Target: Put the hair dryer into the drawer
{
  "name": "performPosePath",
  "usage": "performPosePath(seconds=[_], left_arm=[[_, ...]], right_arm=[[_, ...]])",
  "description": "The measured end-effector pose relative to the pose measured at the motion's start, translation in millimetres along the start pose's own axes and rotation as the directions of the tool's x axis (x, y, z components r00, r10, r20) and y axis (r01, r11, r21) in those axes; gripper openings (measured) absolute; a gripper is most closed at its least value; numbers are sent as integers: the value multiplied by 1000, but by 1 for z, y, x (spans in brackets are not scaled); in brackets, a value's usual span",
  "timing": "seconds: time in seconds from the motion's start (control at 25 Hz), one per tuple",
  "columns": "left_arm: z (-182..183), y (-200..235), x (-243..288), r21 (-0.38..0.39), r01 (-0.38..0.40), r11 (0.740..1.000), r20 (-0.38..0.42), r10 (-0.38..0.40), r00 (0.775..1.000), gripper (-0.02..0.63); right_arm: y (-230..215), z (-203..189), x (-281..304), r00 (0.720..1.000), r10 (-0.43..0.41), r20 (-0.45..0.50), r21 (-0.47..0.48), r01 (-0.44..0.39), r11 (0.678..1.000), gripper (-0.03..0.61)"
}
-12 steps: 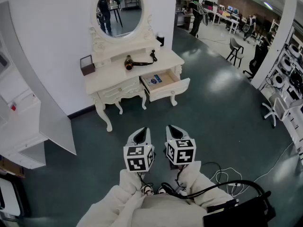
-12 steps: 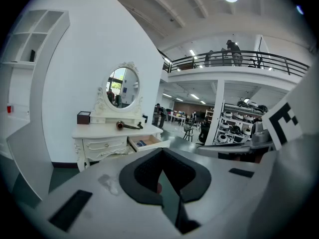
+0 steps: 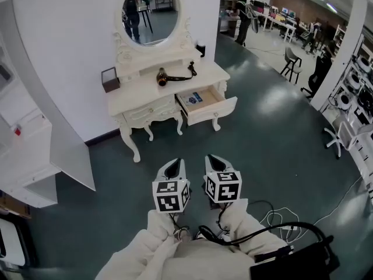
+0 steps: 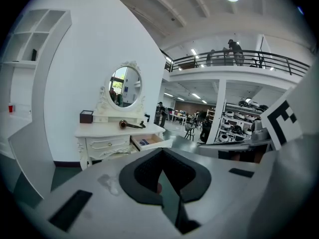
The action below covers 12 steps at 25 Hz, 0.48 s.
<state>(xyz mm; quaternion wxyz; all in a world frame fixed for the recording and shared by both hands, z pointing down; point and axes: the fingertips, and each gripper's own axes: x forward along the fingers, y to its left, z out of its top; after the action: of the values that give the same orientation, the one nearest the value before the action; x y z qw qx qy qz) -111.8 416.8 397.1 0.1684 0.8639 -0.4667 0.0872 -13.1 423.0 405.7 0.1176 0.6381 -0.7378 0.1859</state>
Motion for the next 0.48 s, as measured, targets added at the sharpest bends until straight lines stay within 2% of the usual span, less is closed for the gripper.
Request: performPosePath(seconds=[0.16, 0.48], left_arm=[[0, 13, 1, -1, -2, 1000, -6, 2, 1000, -5], [-5, 33, 5, 0, 3, 1000, -22, -3, 1000, -5]], right_arm=[[8, 1, 11, 1000, 11, -5, 30, -11, 999, 61], [14, 0, 27, 1000, -11, -10, 28, 12, 1000, 61]])
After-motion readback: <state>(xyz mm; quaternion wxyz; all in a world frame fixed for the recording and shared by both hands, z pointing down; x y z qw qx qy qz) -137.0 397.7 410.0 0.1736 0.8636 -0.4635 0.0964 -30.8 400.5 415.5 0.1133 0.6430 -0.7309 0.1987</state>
